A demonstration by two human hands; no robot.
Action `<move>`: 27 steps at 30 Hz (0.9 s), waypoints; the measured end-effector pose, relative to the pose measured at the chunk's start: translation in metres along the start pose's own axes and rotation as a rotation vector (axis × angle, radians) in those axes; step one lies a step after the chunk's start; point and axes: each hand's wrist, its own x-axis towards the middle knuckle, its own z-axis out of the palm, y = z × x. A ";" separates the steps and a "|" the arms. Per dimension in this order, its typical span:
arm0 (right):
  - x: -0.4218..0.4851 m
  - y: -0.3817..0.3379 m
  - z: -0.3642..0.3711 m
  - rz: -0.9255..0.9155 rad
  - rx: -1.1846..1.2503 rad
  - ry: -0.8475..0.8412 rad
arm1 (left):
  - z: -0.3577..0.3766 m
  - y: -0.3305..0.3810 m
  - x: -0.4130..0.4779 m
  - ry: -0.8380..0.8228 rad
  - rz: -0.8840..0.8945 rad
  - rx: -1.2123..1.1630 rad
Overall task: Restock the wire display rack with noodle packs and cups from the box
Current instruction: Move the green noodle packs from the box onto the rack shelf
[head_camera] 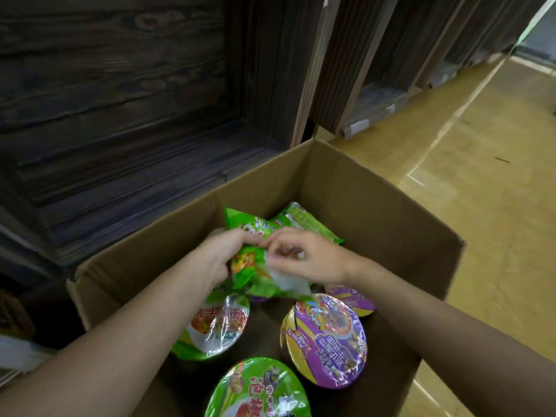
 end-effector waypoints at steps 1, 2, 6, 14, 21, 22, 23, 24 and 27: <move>0.005 0.010 -0.005 0.110 0.093 0.047 | -0.004 -0.002 0.001 0.048 0.014 0.008; 0.011 0.029 -0.009 0.227 0.057 0.141 | -0.008 -0.003 0.001 0.083 0.032 0.007; 0.035 0.108 -0.018 0.723 -0.463 0.023 | -0.015 -0.002 0.000 0.133 0.101 0.008; 0.062 0.156 0.003 0.951 -0.404 0.044 | -0.023 -0.012 0.003 0.162 0.130 -0.058; 0.058 0.129 -0.014 0.973 -0.347 0.063 | -0.022 -0.017 0.005 0.170 0.160 -0.030; 0.055 0.119 -0.019 0.953 -0.350 0.105 | -0.022 -0.018 0.003 0.174 0.166 -0.026; 0.051 0.104 -0.023 0.913 -0.341 0.165 | -0.021 -0.017 -0.001 0.179 0.175 -0.023; 0.045 0.091 -0.026 0.861 -0.315 0.236 | -0.021 -0.017 -0.004 0.184 0.186 -0.021; 0.018 0.042 -0.027 0.590 -0.334 0.423 | -0.015 -0.016 -0.017 0.197 0.223 -0.043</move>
